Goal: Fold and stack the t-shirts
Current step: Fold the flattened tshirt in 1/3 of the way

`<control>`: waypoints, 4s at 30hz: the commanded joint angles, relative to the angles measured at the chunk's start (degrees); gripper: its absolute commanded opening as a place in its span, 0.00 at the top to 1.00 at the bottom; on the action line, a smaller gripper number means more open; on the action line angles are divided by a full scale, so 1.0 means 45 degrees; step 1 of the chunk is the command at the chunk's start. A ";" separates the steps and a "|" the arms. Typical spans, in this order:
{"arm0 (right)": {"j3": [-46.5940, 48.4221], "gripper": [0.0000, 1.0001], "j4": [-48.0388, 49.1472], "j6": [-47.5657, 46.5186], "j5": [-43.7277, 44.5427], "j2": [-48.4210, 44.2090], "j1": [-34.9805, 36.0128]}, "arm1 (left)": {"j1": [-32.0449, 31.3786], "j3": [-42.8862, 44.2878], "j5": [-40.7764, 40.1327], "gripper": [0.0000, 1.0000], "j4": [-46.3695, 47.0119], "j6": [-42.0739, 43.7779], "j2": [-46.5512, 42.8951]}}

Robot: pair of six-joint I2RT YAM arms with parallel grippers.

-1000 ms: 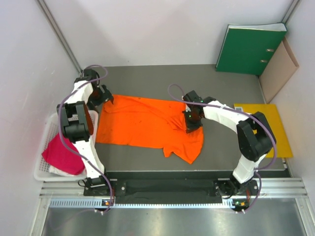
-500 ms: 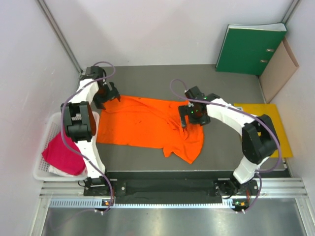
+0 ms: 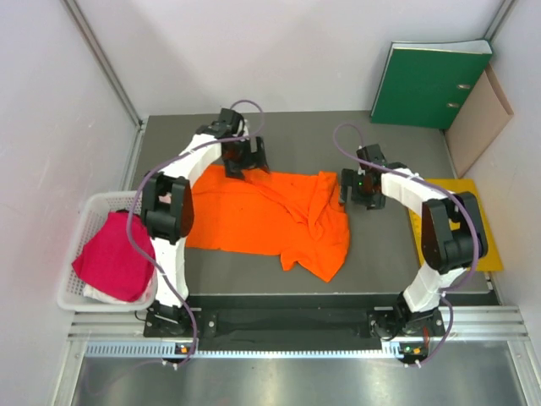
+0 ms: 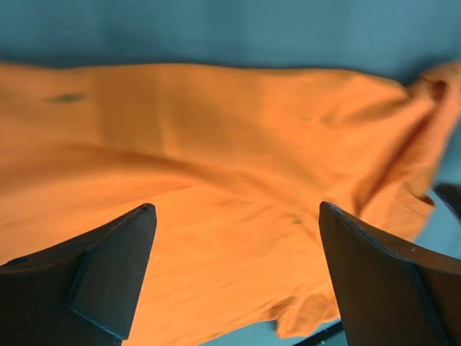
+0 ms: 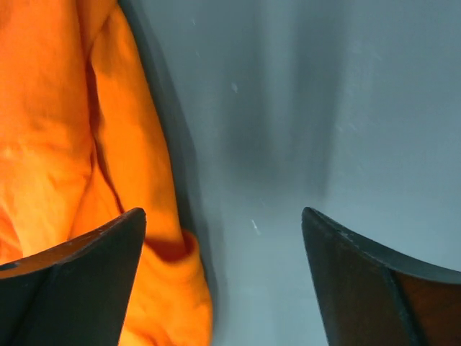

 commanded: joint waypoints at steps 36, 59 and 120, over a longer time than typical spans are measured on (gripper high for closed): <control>0.1656 0.35 0.0170 -0.0477 -0.0464 -0.0375 0.3782 | -0.2262 0.2555 0.1022 0.01 -0.1109 -0.0353 0.4045; 0.0738 0.40 0.4116 0.2317 -0.5676 0.1246 0.0129 | -0.2242 0.2672 0.0280 0.01 -0.1655 0.0233 0.4123; 0.2222 0.89 0.2437 -0.0397 0.0435 -0.0141 0.1179 | -0.1501 0.0778 -0.2864 0.01 -0.2339 0.1072 0.0647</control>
